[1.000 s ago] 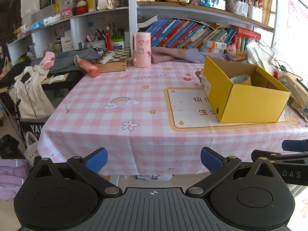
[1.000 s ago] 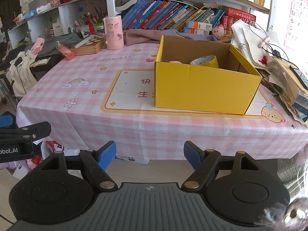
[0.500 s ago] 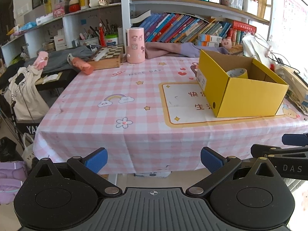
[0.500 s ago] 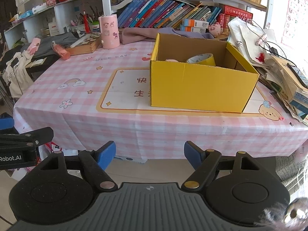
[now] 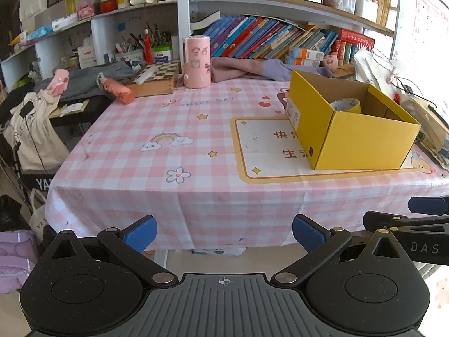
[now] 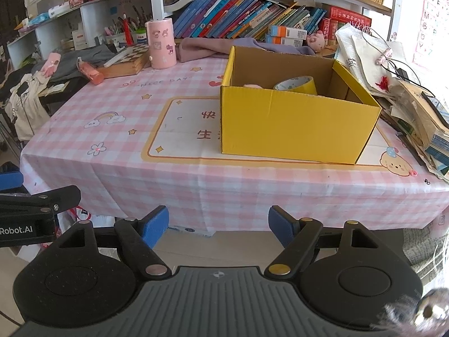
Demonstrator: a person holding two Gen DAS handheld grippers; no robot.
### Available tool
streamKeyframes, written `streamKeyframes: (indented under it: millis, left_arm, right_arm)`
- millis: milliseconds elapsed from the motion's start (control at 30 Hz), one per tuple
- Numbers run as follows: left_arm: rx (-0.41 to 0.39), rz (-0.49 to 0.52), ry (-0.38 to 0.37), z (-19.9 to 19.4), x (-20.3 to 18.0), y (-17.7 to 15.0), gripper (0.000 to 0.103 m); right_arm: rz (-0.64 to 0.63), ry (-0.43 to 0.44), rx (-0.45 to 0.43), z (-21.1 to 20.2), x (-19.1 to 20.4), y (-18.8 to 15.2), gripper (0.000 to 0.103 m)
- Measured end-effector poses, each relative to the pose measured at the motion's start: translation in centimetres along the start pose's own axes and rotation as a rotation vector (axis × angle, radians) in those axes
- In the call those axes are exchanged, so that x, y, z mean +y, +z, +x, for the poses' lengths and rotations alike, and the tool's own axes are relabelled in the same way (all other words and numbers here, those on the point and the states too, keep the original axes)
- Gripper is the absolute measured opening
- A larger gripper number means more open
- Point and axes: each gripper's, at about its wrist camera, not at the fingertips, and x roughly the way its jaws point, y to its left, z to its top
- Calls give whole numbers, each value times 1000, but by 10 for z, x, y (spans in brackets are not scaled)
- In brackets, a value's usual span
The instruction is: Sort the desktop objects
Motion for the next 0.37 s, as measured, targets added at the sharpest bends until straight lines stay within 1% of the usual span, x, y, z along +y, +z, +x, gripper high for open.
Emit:
streamKeyframes:
  millis: [367]
  left_arm:
    - [8, -14, 4, 1, 0, -1, 103]
  right_arm:
    - [5, 7, 3, 0, -1, -1, 77]
